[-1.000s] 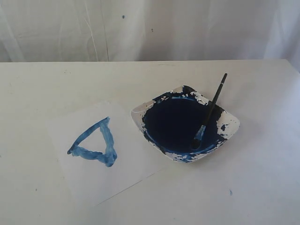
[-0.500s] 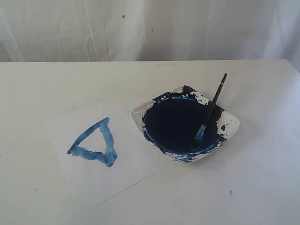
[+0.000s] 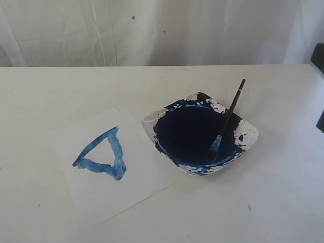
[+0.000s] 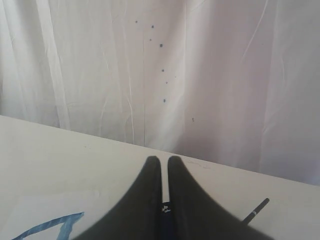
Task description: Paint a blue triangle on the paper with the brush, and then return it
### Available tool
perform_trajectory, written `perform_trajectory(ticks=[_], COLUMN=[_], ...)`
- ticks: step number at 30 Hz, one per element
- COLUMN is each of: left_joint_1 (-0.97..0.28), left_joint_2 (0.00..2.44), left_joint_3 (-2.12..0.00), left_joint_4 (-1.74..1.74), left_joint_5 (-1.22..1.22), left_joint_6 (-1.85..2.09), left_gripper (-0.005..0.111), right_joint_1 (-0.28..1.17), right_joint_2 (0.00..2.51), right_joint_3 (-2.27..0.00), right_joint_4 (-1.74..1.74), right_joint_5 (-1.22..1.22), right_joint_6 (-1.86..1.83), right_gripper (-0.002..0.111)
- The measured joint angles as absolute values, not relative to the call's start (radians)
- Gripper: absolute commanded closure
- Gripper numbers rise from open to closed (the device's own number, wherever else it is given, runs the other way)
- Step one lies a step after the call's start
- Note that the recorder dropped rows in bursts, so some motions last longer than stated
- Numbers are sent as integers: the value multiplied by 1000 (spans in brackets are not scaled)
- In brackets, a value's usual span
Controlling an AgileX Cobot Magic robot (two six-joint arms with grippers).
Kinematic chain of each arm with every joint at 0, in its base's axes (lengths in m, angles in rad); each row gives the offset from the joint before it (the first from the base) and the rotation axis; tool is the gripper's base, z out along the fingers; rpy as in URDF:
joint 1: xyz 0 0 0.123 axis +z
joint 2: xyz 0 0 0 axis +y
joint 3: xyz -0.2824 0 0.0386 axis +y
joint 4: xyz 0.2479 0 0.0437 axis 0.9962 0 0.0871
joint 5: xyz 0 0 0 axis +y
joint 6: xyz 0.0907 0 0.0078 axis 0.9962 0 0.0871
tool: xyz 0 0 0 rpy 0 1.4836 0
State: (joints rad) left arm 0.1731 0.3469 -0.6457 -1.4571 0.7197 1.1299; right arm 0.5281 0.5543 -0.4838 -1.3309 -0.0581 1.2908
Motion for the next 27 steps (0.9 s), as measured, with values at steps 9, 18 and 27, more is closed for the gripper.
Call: perform_trajectory(ticks=[9,18,27], left_joint_1=[173,173,173], left_joint_2=[347,347,343], left_joint_3=[-646,-646,-646], left_joint_4=[-1447,-1416,-658], left_joint_5=[720,720,625], left_joint_6=[1130,1130,472], left_gripper=[107,107,107], right_joint_1=[528,528,528], right_joint_2=[554,554,554], right_joint_3=[-484,-484,-484], right_joint_4=[-1331,-1331,-1331], right_joint_5=[-58,-58,-54], right_joint_6=[1291,1296,1296], right_gripper=[103,103,103])
